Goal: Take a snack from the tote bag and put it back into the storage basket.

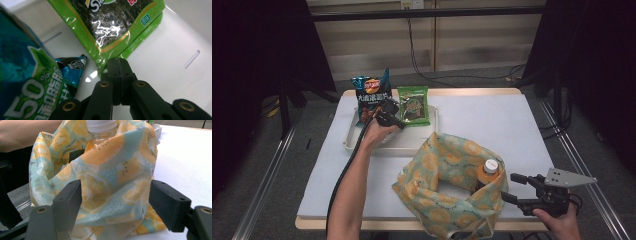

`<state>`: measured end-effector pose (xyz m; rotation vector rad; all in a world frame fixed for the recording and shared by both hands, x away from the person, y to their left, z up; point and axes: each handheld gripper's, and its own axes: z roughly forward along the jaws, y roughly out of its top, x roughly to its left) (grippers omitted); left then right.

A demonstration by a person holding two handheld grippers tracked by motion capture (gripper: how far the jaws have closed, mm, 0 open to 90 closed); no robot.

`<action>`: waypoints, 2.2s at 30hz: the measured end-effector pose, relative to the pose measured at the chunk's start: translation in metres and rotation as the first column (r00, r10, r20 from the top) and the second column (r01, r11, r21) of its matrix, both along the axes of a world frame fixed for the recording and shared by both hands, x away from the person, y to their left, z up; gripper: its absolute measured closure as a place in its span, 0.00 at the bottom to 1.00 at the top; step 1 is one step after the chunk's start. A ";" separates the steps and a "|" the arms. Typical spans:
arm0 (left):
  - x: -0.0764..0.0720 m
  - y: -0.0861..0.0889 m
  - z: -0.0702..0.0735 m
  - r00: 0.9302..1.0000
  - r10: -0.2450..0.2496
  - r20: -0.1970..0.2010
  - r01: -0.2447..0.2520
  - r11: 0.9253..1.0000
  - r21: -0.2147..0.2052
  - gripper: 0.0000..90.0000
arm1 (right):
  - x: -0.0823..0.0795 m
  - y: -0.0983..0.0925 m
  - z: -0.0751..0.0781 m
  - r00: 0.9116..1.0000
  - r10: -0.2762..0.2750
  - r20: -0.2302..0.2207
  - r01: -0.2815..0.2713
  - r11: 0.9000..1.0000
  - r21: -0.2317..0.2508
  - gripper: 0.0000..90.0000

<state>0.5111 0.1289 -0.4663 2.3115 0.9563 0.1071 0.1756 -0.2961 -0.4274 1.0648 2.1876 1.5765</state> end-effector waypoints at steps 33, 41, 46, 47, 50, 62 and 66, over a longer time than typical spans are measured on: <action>-0.121 0.029 0.059 0.973 -0.041 0.228 0.109 0.950 -0.291 0.65 | -0.002 0.002 0.012 0.998 -0.026 0.052 0.026 1.000 0.007 0.37; -0.152 0.033 0.072 0.965 -0.047 0.257 0.146 0.913 -0.381 0.67 | 0.001 0.006 0.017 0.998 -0.029 0.058 0.029 1.000 0.005 0.36; -0.177 0.031 0.080 0.952 -0.090 0.293 0.207 0.894 -0.397 0.73 | 0.004 0.010 0.020 0.998 -0.026 0.062 0.026 1.000 0.004 0.34; -0.182 0.030 0.082 0.949 -0.096 0.300 0.216 0.891 -0.398 0.73 | 0.004 0.010 0.021 0.998 -0.025 0.063 0.025 1.000 0.008 0.34; -0.193 0.029 0.088 0.943 -0.110 0.315 0.237 0.884 -0.402 0.70 | 0.006 0.012 0.024 0.998 -0.025 0.061 0.024 1.000 0.011 0.34; -0.231 -0.005 0.088 0.929 -0.188 0.320 0.313 0.859 -0.405 0.38 | 0.019 0.019 0.026 0.999 -0.007 0.049 0.007 1.000 0.004 0.53; -0.228 -0.019 0.074 0.929 -0.202 0.311 0.307 0.890 -0.337 0.32 | 0.018 0.018 0.025 0.999 0.001 0.048 -0.001 1.000 0.015 0.64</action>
